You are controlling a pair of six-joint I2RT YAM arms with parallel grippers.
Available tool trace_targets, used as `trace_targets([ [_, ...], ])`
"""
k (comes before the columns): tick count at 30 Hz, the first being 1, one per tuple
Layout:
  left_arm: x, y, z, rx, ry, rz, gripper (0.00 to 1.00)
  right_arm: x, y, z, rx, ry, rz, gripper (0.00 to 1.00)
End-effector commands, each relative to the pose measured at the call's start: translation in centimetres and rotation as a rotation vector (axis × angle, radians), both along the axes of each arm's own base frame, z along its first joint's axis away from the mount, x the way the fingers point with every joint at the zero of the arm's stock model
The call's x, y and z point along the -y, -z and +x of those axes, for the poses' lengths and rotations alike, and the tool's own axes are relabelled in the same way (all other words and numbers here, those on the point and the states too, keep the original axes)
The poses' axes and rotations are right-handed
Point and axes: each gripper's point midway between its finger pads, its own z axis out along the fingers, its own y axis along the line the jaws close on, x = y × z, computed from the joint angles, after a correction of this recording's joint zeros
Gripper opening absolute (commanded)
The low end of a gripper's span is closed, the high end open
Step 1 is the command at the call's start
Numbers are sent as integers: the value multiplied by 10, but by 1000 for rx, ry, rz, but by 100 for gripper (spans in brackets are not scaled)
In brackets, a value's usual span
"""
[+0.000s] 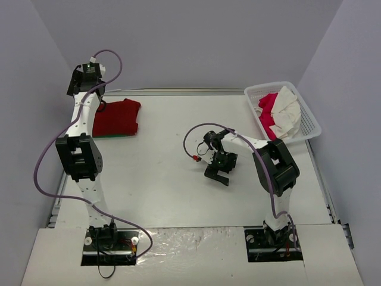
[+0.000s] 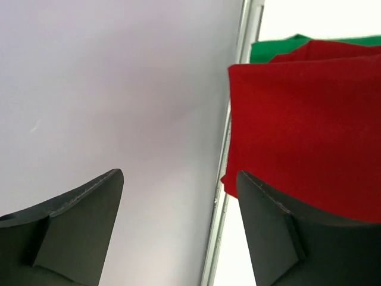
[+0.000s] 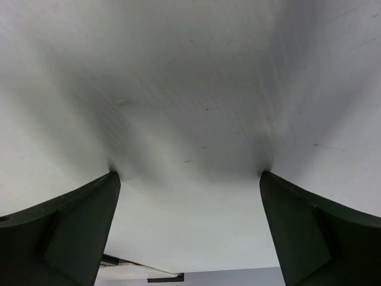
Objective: Fold and stack the t-shirts
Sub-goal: Put the neatly folded tshirt into the corner of the board with the left arm
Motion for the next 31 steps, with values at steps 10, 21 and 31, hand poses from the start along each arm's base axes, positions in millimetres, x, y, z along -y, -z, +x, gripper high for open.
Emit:
trace_targets([
  [10,99,-62,-94,75,283,-469,83,-2,26,-35,-141,35,43,100],
  [21,138,37,-180,-28,447,-566,88,-9,-163,89,492,268,381,100],
  [31,139,90,-188,-161,404,-616,86,31,-255,91,835,432,505,100],
])
